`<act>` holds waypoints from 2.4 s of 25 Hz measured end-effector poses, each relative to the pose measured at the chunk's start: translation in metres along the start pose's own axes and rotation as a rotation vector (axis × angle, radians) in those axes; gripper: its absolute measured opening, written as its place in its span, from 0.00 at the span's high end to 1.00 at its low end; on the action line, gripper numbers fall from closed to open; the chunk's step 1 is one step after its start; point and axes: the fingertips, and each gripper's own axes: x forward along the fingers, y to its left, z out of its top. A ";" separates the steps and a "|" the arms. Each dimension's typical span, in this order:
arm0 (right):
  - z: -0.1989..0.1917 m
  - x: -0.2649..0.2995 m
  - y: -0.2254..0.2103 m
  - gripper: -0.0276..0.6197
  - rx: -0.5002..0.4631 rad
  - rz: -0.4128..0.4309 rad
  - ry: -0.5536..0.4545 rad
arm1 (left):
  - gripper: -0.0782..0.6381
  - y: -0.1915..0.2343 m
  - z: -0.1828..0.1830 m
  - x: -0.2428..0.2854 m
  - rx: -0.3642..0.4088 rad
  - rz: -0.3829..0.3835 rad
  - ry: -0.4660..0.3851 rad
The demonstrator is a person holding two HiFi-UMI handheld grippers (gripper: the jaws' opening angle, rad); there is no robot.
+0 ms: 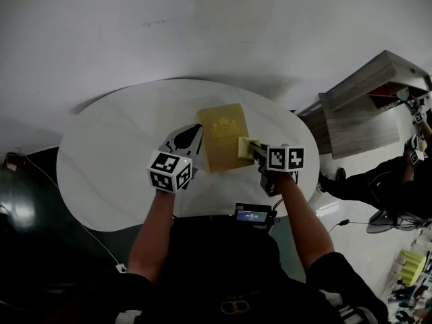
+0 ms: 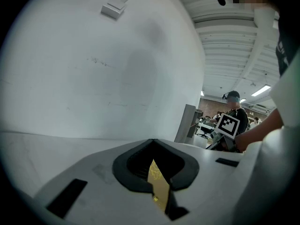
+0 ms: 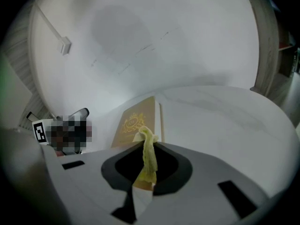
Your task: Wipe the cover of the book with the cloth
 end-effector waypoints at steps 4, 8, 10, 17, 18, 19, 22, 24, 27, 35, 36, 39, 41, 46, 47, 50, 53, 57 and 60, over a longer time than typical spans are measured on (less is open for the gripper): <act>0.003 -0.006 -0.011 0.82 0.009 -0.017 -0.015 | 0.88 -0.001 0.000 0.002 0.000 -0.002 0.001; 0.004 -0.009 -0.016 0.82 0.019 -0.026 -0.020 | 0.88 -0.002 -0.001 0.003 0.000 -0.004 0.004; 0.004 -0.009 -0.016 0.82 0.022 -0.028 -0.020 | 0.88 -0.003 -0.001 0.004 0.000 -0.006 0.004; 0.010 -0.014 0.002 0.82 -0.003 0.035 -0.041 | 0.88 -0.003 0.000 0.003 0.000 -0.003 0.001; 0.012 -0.015 0.009 0.82 -0.013 0.058 -0.046 | 0.88 -0.002 0.000 0.003 0.000 -0.002 0.000; 0.014 -0.016 0.016 0.82 -0.025 0.077 -0.048 | 0.88 -0.002 0.000 0.003 0.000 -0.001 0.000; 0.017 -0.012 0.039 0.82 -0.057 0.128 -0.035 | 0.88 -0.003 -0.001 0.003 -0.002 -0.001 0.000; 0.015 -0.008 0.053 0.82 -0.070 0.160 -0.024 | 0.88 -0.004 -0.001 0.003 -0.003 -0.001 -0.001; 0.011 0.000 0.071 0.82 -0.088 0.196 0.000 | 0.88 -0.004 0.000 0.001 -0.004 0.002 -0.004; -0.022 0.027 0.105 0.82 -0.122 0.251 0.118 | 0.88 0.001 -0.003 -0.006 -0.014 0.018 -0.004; -0.026 0.030 0.107 0.82 -0.126 0.253 0.132 | 0.88 0.002 -0.004 -0.007 -0.015 0.019 -0.004; -0.037 0.038 0.112 0.82 -0.128 0.261 0.167 | 0.88 0.004 -0.005 -0.007 -0.018 0.022 -0.003; -0.043 0.042 0.113 0.82 -0.134 0.256 0.183 | 0.88 0.005 -0.005 -0.008 -0.019 0.024 -0.003; -0.051 0.047 0.105 0.82 -0.135 0.215 0.201 | 0.88 0.006 -0.005 -0.009 -0.026 0.023 -0.006; -0.051 0.047 0.104 0.82 -0.132 0.210 0.200 | 0.88 0.005 -0.005 -0.009 -0.026 0.023 -0.005; -0.052 0.046 0.101 0.82 -0.129 0.198 0.194 | 0.88 0.005 -0.006 -0.009 -0.024 0.020 -0.003; -0.051 0.045 0.097 0.82 -0.125 0.188 0.188 | 0.88 0.005 -0.006 -0.009 -0.024 0.020 -0.001; -0.049 0.040 0.088 0.82 -0.112 0.172 0.176 | 0.88 0.005 -0.008 -0.008 -0.023 0.017 0.000; -0.046 0.036 0.081 0.82 -0.103 0.160 0.163 | 0.88 0.004 -0.007 -0.009 -0.023 0.014 -0.002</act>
